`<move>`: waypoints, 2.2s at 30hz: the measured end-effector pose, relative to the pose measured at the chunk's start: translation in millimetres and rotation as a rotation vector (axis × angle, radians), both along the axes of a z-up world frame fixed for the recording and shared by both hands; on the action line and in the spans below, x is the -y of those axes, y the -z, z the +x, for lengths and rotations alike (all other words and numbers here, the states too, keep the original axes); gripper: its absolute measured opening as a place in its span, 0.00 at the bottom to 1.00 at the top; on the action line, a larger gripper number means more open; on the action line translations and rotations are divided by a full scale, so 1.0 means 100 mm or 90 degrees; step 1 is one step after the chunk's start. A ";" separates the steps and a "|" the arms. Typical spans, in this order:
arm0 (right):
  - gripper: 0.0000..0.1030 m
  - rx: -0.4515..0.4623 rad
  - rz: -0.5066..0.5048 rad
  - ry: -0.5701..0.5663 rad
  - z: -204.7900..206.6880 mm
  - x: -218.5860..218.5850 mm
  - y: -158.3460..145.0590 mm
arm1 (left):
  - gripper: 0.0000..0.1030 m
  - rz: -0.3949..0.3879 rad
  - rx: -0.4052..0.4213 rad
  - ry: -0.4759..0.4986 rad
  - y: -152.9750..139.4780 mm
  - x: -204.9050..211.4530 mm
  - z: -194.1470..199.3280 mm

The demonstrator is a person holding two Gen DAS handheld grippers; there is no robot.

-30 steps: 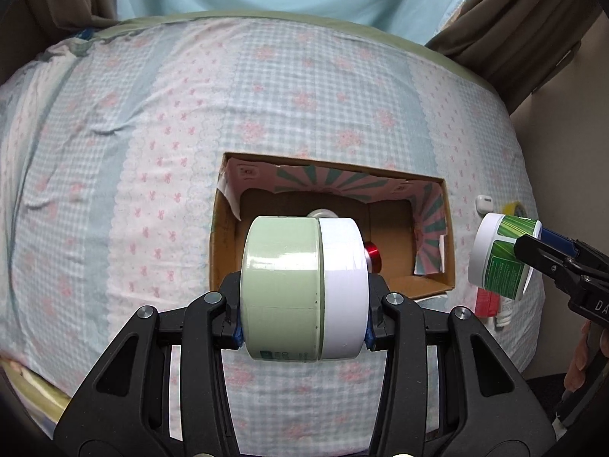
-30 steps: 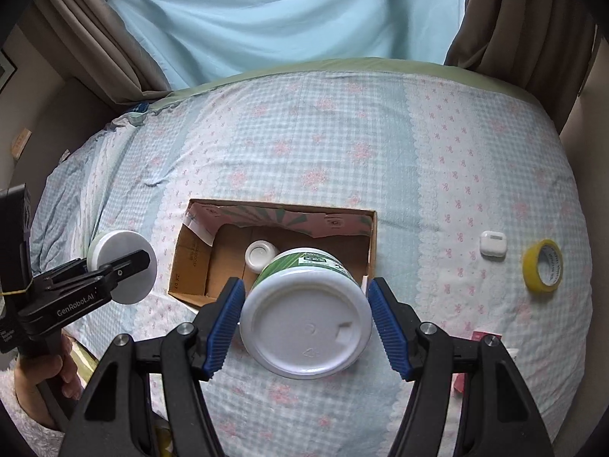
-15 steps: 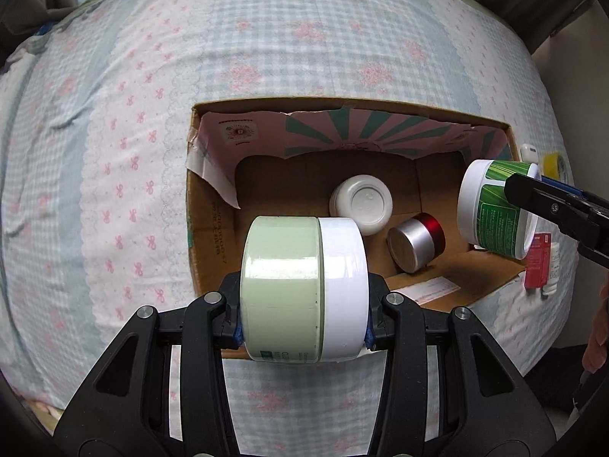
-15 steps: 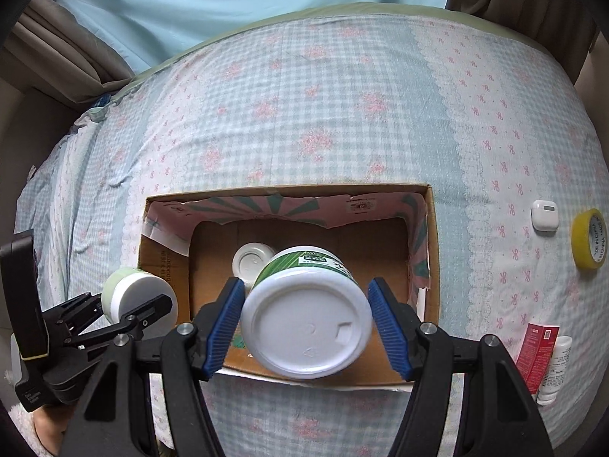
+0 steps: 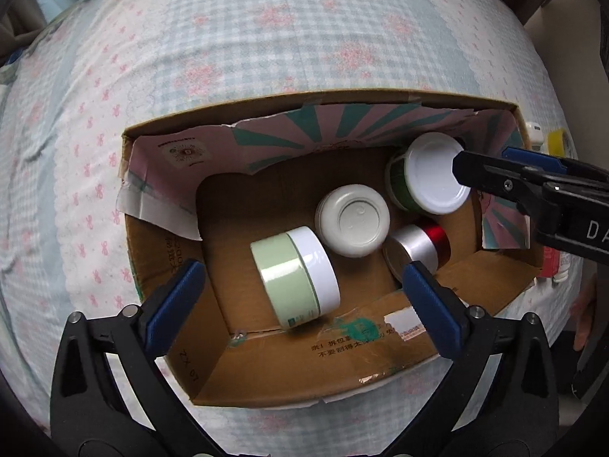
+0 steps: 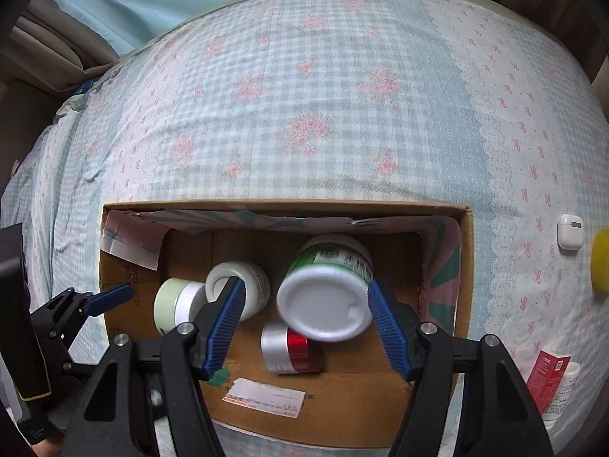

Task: Organize rigid objects
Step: 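Carry both jars into the cardboard box and open both tools, then lift both tools out of the box and move toward the red box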

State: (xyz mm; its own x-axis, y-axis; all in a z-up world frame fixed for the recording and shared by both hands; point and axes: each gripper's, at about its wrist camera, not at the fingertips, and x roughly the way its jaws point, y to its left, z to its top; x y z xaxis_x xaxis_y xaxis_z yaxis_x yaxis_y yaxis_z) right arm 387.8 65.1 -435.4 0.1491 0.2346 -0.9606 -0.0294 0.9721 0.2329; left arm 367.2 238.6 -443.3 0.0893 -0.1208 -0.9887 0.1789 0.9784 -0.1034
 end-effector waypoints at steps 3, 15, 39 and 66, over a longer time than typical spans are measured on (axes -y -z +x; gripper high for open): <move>1.00 -0.002 -0.003 -0.007 -0.03 0.01 0.02 | 1.00 -0.002 -0.007 -0.004 0.00 -0.04 -0.03; 1.00 0.036 -0.020 -0.019 -0.30 0.05 -0.22 | 1.00 0.005 0.033 -0.029 -0.36 -0.16 -0.25; 1.00 0.164 -0.054 -0.010 -1.78 0.62 -2.04 | 1.00 -0.030 0.185 -0.034 -2.07 0.31 -1.61; 1.00 0.140 -0.087 0.017 -2.65 3.50 -1.70 | 1.00 -0.057 0.144 -0.017 -1.82 3.27 -2.03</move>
